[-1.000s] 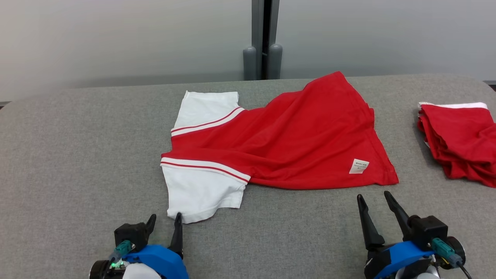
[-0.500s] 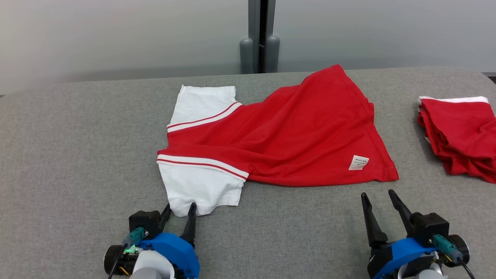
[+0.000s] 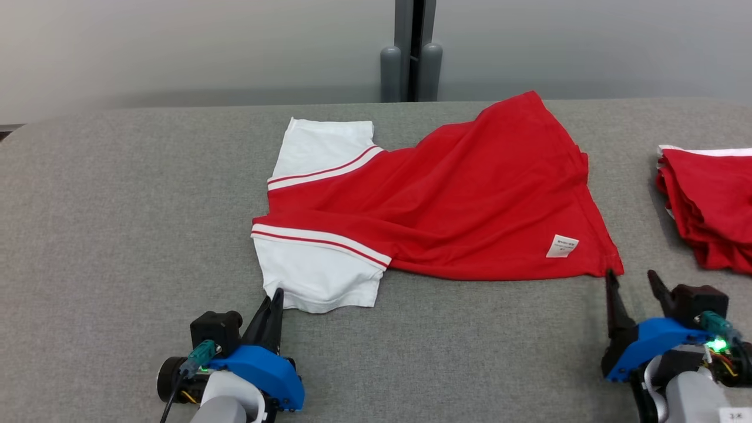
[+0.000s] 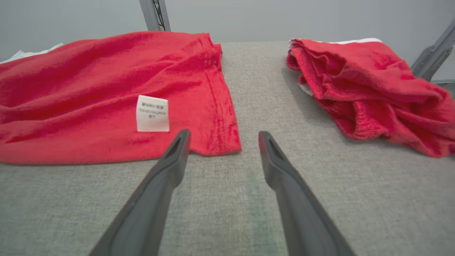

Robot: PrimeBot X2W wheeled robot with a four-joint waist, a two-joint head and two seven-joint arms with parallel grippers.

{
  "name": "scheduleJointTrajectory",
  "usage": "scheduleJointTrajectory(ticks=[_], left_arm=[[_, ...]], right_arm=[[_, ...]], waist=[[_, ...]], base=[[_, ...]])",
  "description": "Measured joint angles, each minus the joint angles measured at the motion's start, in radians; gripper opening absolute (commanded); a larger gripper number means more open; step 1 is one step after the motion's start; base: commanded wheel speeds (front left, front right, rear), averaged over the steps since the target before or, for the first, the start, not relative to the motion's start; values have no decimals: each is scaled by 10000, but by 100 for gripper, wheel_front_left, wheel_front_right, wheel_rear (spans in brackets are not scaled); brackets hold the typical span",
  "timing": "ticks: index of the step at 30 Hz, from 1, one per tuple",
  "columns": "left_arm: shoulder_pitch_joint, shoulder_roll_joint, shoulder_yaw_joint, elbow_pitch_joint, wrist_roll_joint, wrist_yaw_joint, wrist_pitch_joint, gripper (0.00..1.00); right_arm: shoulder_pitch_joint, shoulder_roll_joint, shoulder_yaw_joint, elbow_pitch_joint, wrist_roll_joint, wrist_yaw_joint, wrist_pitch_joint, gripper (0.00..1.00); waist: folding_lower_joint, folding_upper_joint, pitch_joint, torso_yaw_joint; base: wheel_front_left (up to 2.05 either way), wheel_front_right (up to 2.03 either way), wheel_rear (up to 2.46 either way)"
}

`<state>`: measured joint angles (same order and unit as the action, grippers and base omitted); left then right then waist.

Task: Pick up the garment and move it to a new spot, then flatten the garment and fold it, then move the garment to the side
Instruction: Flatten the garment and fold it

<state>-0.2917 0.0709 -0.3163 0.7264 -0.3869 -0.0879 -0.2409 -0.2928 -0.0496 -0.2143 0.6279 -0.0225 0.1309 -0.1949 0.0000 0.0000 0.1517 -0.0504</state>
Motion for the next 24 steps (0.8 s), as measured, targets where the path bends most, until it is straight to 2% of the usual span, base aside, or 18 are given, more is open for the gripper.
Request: scheduleJointTrajectory(ticks=[6, 14, 20, 21, 23, 24], left_arm=[[320, 92, -71, -792, 15, 111, -73, 0], [542, 219, -169, -1701, 94, 272, 19, 0], [638, 376, -192, -2203, 96, 387, 165, 0], [643, 403, -199, -2266, 96, 391, 194, 0], [646, 439, -209, -2405, 94, 435, 217, 0], [646, 456, -215, -2468, 94, 441, 228, 0]], right_arm=[[-802, -8, -1402, 1028, -966, 0, 646, 100], [-1771, 4, -1921, 2251, -1030, 0, 1216, 100], [-2489, -104, -1877, 2970, -428, -2, 1578, 100], [-2560, -165, -1814, 3064, -368, -2, 1601, 55], [-2699, -245, -1693, 3243, -171, -2, 1613, 24], [-2767, -265, -1588, 3306, -59, -2, 1565, 3]], waist=[[1, 0, 119, 335], [0, 0, 311, 608], [1, 0, 484, 608], [1, 0, 502, 604], [1, 0, 524, 596], [1, 0, 526, 592]], base=[[0, 0, 0], [0, 0, 0], [0, 0, 0], [0, 0, 0], [0, 0, 0], [0, 0, 0]])
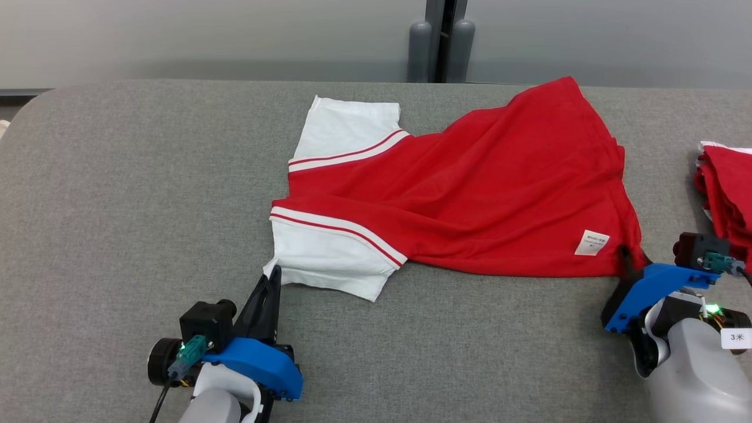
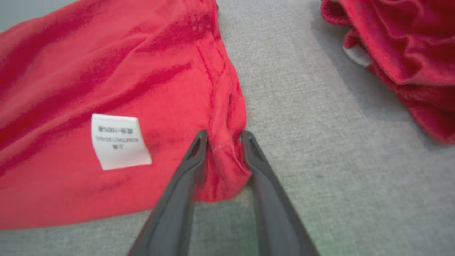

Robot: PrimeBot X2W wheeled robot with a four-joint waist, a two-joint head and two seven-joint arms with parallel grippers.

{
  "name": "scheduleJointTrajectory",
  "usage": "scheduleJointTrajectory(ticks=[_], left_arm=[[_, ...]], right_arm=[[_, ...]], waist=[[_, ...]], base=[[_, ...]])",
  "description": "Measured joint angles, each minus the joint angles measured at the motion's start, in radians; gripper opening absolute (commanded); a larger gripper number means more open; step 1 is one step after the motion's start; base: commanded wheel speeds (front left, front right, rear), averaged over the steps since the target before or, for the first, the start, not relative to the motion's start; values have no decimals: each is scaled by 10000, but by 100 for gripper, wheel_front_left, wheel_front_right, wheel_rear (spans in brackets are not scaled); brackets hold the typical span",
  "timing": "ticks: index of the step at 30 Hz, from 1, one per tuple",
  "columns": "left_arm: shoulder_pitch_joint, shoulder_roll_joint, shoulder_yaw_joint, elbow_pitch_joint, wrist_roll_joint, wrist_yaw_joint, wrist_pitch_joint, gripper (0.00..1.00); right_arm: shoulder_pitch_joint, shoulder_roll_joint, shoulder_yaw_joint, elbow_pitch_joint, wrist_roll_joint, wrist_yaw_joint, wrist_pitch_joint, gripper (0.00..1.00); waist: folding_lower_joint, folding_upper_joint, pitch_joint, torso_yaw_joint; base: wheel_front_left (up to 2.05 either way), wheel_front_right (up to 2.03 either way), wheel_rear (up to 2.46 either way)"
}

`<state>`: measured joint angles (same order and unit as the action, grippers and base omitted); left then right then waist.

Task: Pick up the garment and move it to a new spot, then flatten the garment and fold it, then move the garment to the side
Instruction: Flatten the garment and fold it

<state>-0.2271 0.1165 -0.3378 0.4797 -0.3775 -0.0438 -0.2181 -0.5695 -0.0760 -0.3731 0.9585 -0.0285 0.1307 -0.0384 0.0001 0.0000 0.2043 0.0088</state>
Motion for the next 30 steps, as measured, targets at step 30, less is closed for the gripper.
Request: scheduleJointTrajectory(ticks=[30], left_arm=[[-2093, 3292, 1595, -9189, 836, 631, 2556, 0]], right_arm=[[2400, -731, 1501, -12888, 3724, 0, 1885, 0]], waist=[[-2, 0, -1742, -1103]], base=[[0, 0, 0]])
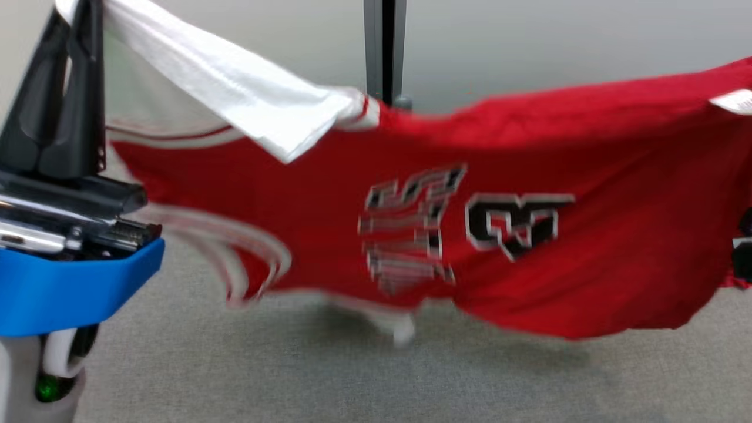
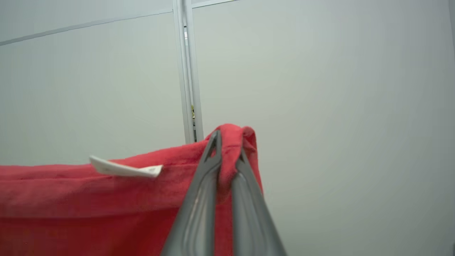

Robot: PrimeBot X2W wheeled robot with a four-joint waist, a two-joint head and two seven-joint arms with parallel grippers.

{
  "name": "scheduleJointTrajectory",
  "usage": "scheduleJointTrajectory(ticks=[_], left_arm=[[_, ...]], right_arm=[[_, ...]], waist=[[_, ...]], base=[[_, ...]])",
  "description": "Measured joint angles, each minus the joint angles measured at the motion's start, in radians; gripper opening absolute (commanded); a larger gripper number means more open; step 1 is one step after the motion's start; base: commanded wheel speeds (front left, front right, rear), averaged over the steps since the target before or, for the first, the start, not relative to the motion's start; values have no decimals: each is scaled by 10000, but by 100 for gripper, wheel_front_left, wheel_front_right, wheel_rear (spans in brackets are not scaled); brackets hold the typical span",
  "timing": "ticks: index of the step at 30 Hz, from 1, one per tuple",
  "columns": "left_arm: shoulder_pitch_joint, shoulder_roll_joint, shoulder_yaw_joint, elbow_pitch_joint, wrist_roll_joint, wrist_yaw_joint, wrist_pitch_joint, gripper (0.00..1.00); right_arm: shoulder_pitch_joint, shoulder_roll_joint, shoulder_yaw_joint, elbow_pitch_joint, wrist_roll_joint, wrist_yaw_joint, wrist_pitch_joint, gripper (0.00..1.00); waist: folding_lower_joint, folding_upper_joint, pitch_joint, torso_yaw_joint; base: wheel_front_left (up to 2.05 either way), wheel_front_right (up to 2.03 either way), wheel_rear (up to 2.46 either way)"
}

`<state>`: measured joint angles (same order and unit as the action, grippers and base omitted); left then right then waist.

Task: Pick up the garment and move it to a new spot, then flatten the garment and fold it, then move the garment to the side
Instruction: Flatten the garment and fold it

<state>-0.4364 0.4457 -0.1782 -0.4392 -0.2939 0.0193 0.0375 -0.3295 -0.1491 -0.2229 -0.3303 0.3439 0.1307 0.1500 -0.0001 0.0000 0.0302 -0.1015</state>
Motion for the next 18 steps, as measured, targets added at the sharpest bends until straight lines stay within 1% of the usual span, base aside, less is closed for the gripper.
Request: scheduleJointTrajectory(ticks=[2, 4, 6, 8, 10, 11, 15, 18], left_arm=[[-337, 211, 17, -313, 6, -77, 408, 0], [-674, 290, 17, -389, -109, -144, 784, 0], [-992, 222, -8, -286, -426, -205, 1034, 0], [-1325, 267, -36, -8, -466, -328, 1216, 0], [-1703, 190, -130, 370, -731, -454, 1358, 0], [-1916, 117, -222, 581, -897, -548, 1446, 0], [-3238, 163, -579, 1398, -901, -903, 1756, 0], [-4605, 148, -844, 2184, -786, -1083, 1960, 0]], right_arm=[[66, 190, -130, -673, 334, 0, 558, 0], [65, 171, -224, -1097, 481, 0, 1035, 0], [54, 104, -267, -1260, 428, 0, 1352, 0], [-35, 115, -207, -1218, 470, 0, 1590, 0], [-359, 395, -121, -986, 1009, -2, 1837, 0], [-576, 464, -44, -828, 1091, 0, 1929, 0], [-1938, 313, 265, 90, 761, -2, 2096, 0], [-3449, 140, 525, 1070, 336, 0, 2132, 0]], waist=[[0, 0, 128, -55], [0, 0, 295, -100], [0, 0, 505, -129], [0, 0, 774, -167], [0, 0, 1102, -213], [1, 0, 1280, -232], [1, 0, 2095, -297], [4, 0, 2721, -299]], base=[[0, 0, 0], [0, 0, 0], [0, 0, 0], [0, 0, 0], [0, 0, 0], [0, 0, 0], [0, 0, 0], [0, 0, 0]])
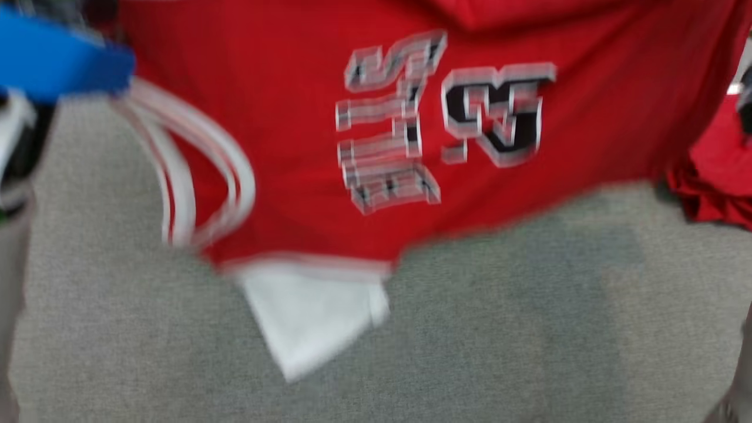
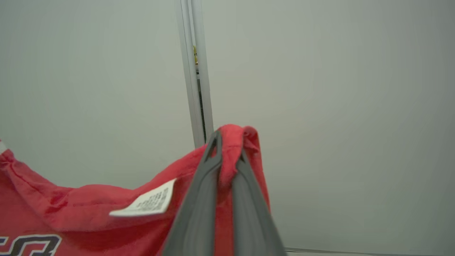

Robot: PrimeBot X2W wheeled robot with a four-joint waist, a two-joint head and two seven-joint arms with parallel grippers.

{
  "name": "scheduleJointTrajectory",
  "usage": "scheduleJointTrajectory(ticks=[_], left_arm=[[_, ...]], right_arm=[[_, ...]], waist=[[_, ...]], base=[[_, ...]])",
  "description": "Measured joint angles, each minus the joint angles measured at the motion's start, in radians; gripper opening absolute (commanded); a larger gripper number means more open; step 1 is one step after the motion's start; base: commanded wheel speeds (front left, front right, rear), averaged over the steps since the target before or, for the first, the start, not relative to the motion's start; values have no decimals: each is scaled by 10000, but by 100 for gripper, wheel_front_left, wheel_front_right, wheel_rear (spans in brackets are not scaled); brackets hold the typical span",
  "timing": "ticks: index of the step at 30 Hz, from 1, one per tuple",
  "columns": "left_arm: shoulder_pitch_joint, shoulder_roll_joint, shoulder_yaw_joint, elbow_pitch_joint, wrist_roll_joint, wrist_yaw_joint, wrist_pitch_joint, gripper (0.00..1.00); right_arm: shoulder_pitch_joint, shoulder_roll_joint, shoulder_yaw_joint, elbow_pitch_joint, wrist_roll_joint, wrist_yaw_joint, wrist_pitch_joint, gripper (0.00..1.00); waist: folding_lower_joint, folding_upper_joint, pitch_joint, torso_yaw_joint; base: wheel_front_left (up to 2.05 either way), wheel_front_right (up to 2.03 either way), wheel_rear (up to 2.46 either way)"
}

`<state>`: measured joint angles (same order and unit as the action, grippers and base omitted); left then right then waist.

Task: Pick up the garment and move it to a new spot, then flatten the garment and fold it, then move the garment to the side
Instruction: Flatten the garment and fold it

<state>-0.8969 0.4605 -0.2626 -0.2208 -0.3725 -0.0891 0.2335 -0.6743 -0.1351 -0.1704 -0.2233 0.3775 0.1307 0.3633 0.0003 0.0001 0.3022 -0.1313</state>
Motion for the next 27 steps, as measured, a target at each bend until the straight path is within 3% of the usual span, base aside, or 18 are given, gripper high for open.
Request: scheduleJointTrajectory(ticks=[6, 12, 21, 27], left_arm=[[-3077, -383, -391, 2353, 627, -144, -370, 0], [-4737, -1287, -347, 4403, 671, 127, -1388, 0], [-3535, -2065, -662, 6136, 368, 92, -3101, 0], [-1631, -2161, -731, 6278, -13, 6, -4149, 0]], right_arm=[[-3502, -69, -155, 2642, -976, 0, -320, 0], [-5636, -104, -130, 5020, -2652, 0, -1227, 0], [-5294, 428, -548, 8096, -3881, 0, -3166, 0], [-4406, 635, -416, 9451, -3315, 0, -4569, 0]], waist=[[1, 0, 931, 349], [0, 0, 1636, 843], [0, 0, 2733, 1384], [-1, -1, 3093, 1572]], base=[[0, 0, 0], [0, 0, 0], [0, 0, 0], [0, 0, 0]])
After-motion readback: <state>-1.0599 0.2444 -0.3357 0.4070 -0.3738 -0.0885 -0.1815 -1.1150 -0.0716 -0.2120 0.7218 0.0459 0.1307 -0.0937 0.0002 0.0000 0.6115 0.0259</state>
